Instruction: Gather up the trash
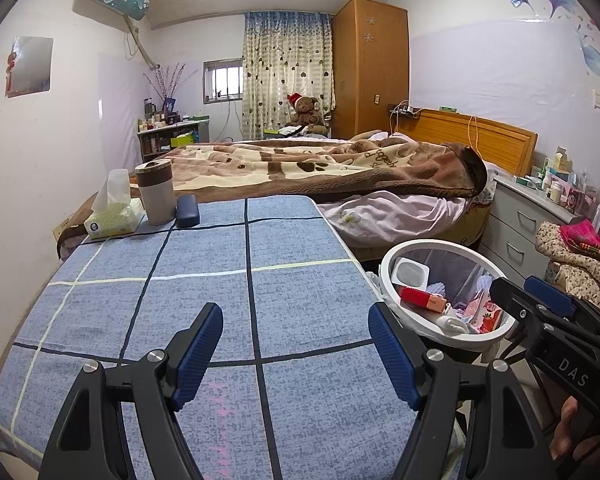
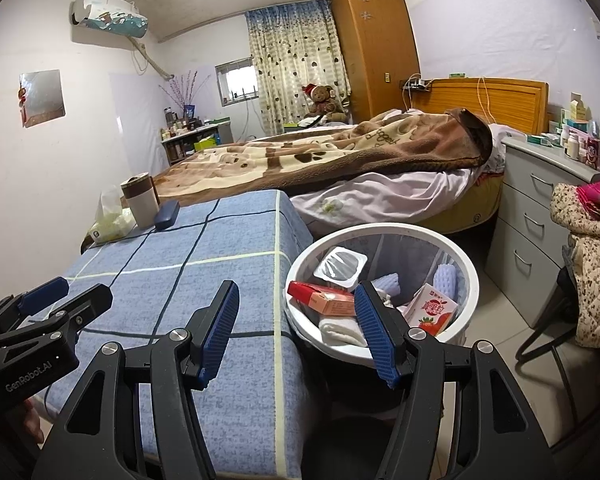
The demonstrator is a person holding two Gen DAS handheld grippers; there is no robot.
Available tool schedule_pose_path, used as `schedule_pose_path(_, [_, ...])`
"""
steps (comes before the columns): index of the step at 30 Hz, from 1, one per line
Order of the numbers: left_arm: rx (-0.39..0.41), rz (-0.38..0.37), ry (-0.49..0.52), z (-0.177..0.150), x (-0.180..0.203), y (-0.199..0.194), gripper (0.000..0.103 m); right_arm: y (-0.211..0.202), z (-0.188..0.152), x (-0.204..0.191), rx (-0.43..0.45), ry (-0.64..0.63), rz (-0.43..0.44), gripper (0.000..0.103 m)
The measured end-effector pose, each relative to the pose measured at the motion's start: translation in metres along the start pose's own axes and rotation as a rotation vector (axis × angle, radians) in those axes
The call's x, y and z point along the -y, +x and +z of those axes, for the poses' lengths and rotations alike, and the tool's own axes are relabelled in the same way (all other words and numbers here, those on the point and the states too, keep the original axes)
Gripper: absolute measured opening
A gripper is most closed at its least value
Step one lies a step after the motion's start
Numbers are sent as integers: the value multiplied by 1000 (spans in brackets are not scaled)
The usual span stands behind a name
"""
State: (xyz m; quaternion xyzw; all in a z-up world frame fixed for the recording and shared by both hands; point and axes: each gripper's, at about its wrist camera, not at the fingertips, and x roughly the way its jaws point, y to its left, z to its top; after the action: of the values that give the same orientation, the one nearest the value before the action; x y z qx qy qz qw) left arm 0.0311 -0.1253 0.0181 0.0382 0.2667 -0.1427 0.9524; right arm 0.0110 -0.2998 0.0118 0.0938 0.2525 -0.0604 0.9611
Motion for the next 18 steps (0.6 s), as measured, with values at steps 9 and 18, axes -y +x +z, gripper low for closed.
schedule_pose_path(9, [-1, 4, -3, 1, -2, -1, 75, -1, 1, -1, 0, -2, 5, 62])
schedule_pose_path(18, [3, 1, -14, 3, -4, -1, 75, 1, 1, -2, 0, -4, 8, 62])
